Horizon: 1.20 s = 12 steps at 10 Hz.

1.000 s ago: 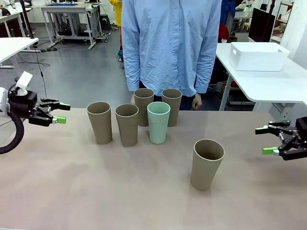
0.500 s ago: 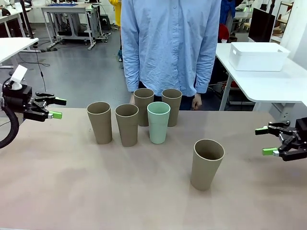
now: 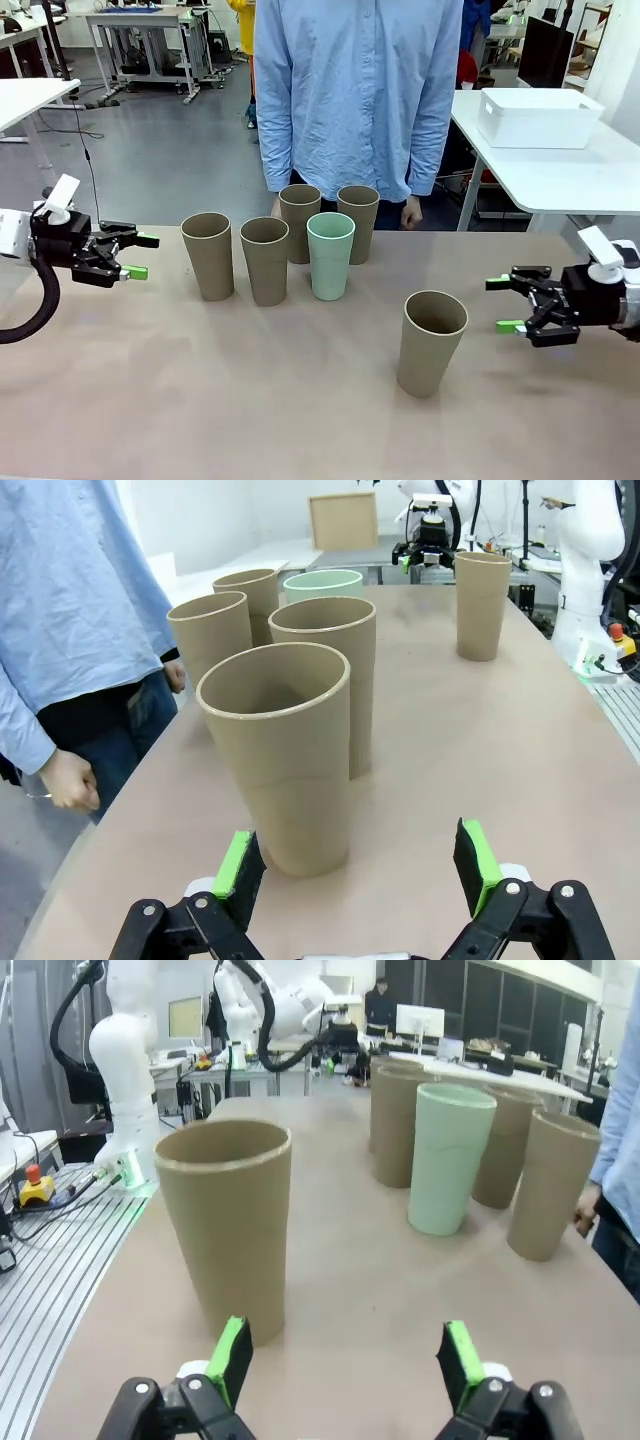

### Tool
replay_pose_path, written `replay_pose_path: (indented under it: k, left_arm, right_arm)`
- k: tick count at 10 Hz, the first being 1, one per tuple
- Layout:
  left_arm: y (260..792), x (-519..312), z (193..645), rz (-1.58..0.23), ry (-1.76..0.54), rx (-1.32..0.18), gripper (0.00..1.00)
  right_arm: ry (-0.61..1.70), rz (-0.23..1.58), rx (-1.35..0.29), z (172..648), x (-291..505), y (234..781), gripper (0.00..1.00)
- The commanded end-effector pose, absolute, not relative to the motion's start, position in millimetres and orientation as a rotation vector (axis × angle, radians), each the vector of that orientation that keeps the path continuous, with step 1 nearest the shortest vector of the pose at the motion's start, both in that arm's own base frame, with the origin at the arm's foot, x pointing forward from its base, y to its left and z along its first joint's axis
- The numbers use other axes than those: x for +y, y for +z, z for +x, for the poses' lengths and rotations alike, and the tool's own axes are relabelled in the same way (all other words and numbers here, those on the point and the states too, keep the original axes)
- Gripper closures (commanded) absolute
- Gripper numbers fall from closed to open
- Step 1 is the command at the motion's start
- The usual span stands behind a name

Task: Stack the cups and store them in the basket.
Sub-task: Pick up two Reusable plastic cups , one in each hand.

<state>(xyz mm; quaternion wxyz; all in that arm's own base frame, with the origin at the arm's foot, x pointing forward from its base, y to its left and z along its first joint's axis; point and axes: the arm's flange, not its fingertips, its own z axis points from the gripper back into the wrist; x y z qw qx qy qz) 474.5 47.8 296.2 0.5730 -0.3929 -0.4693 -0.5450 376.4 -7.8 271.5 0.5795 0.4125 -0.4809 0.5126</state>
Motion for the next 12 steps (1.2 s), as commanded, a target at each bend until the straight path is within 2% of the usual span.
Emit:
replay_pose_path:
  k: [1,8,9,12]
  left_arm:
    - [293.3,50.3,482.8,-0.923,-1.265,-1.168,0.00]
    - [289.5,45.6,494.1,-0.984,-1.280,-1.197,0.00]
    - [288.7,48.4,489.0,-0.952,-1.263,-1.145,0.00]
    - [288.3,40.5,489.5,-0.963,-1.288,-1.146,0.00]
  right_arm:
    - [1.214,0.963,-1.174,352.9,15.1,222.6,0.00]
    - [1.282,1.069,-1.047,352.8,38.5,190.7,0.00]
    - [1.217,1.079,-1.031,369.1,32.0,241.5,0.00]
    - [1.236,1.125,-1.000,371.6,38.5,241.8,0.00]
